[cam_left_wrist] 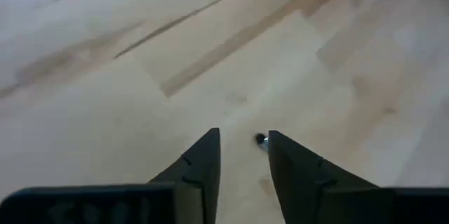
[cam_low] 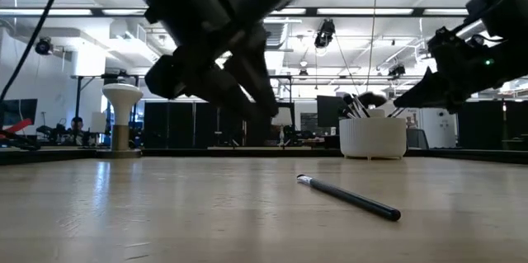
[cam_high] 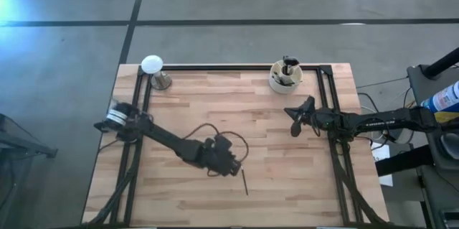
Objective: Put items in baskets/containers
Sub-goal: Put the black eyeshadow brush into the white pen organizer
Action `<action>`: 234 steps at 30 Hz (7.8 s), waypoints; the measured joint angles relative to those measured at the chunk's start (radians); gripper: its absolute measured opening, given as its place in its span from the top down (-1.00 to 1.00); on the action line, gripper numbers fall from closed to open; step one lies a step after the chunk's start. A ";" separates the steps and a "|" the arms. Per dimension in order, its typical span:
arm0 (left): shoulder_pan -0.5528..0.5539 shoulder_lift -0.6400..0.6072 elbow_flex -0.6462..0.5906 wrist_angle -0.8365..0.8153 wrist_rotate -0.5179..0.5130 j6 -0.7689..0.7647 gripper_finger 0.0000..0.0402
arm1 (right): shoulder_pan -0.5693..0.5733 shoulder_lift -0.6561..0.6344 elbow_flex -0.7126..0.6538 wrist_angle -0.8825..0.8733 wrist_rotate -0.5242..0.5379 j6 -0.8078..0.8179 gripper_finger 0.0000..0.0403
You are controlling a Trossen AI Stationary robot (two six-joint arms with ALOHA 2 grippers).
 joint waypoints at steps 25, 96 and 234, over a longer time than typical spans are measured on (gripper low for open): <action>-0.011 0.307 0.383 -0.228 0.080 -0.214 0.36 | 0.216 -0.001 0.000 0.084 0.238 0.017 0.96; 0.028 0.103 0.177 -0.349 -0.032 0.039 0.99 | 0.216 0.005 0.001 0.116 0.234 -0.032 0.96; 0.376 0.082 -0.431 1.668 0.470 0.894 1.00 | 0.189 0.054 0.055 0.578 -0.108 -0.073 -0.07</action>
